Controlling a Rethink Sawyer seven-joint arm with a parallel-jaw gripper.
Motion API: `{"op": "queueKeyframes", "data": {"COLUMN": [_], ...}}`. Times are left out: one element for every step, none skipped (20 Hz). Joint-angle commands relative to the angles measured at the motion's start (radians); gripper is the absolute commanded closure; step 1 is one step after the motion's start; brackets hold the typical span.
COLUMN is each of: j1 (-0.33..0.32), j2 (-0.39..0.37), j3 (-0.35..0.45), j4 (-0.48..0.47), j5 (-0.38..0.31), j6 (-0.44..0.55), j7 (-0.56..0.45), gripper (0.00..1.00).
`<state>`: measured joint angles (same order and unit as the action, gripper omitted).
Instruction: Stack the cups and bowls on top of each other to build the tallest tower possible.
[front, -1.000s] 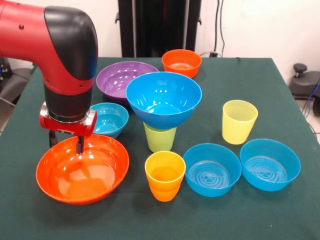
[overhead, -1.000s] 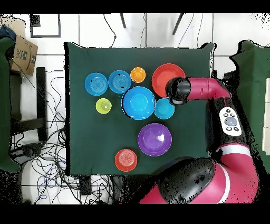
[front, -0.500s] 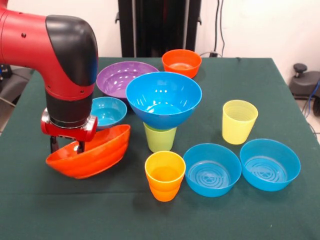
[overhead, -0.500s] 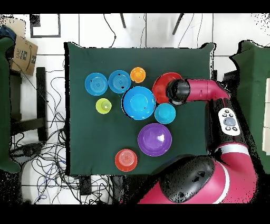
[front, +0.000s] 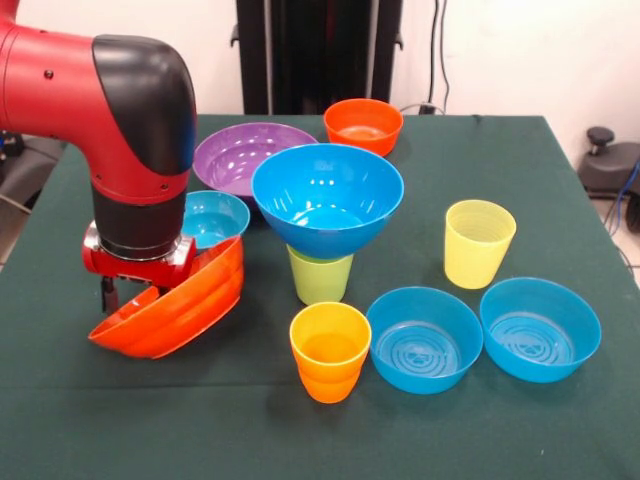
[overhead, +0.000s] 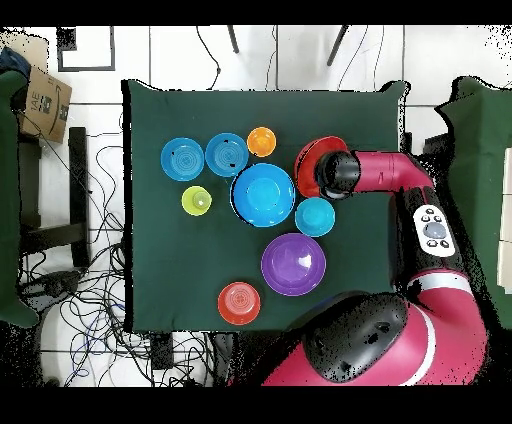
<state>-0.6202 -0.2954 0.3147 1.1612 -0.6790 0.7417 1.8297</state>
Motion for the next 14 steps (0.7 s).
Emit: {"op": "queueKeyframes", "data": {"j1": [-0.001, -0.001, -0.001, -0.002, -0.004, -0.004, -0.004, -0.003, -0.002, -0.002, -0.002, -0.002, -0.003, -0.004], "j2": [0.030, 0.027, 0.023, 0.022, 0.019, 0.017, 0.008, -0.002, -0.011, -0.022, -0.032, -0.041, -0.059, -0.071], "j3": [0.028, 0.030, 0.034, 0.036, 0.040, 0.041, 0.044, 0.045, 0.046, 0.046, 0.047, 0.047, 0.049, 0.049], "j4": [0.033, 0.032, 0.030, 0.029, 0.027, 0.027, 0.031, 0.037, 0.043, 0.050, 0.056, 0.061, 0.072, 0.079], "j5": [0.016, 0.022, 0.030, 0.035, 0.046, 0.054, 0.067, 0.077, 0.088, 0.100, 0.112, 0.122, 0.139, 0.149], "j6": [-0.002, 0.010, 0.027, 0.036, 0.058, 0.071, 0.094, 0.112, 0.130, 0.150, 0.170, 0.184, 0.217, 0.231], "j7": [-0.070, -0.075, -0.086, -0.090, -0.100, -0.104, -0.110, -0.113, -0.116, -0.122, -0.128, -0.135, -0.146, -0.152], "gripper": [0.00, 0.00, 0.00, 0.00, 0.00, 0.00, 0.00, 0.00, 0.00, 0.00, 0.00, 0.00, 0.00, 0.00]}}
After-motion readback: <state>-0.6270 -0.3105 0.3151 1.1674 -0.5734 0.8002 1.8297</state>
